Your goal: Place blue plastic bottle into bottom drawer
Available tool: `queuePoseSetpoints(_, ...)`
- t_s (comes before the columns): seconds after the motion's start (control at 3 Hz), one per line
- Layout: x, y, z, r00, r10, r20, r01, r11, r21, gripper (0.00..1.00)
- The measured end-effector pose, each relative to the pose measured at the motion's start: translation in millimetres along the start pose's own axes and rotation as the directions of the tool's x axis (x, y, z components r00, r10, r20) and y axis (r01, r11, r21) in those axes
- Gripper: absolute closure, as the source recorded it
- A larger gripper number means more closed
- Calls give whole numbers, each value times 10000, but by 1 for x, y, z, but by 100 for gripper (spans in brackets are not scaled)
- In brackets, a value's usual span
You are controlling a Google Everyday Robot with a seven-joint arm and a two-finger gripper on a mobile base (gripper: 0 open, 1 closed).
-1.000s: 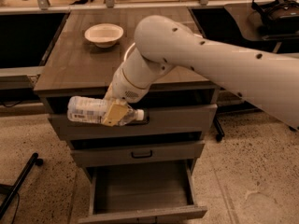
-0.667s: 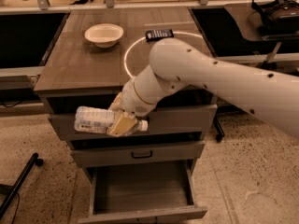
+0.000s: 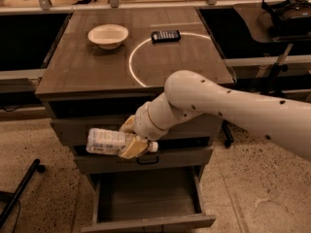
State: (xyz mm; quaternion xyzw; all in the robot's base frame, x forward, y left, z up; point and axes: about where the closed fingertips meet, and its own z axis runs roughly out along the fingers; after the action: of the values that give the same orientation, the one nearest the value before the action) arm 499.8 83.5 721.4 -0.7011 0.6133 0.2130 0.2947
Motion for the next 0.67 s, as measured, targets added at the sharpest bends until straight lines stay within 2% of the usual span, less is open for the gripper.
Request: queuePoseSetpoints(0.67, 50, 25, 37, 9961, 467, 750, -462, 9989, -83, 100)
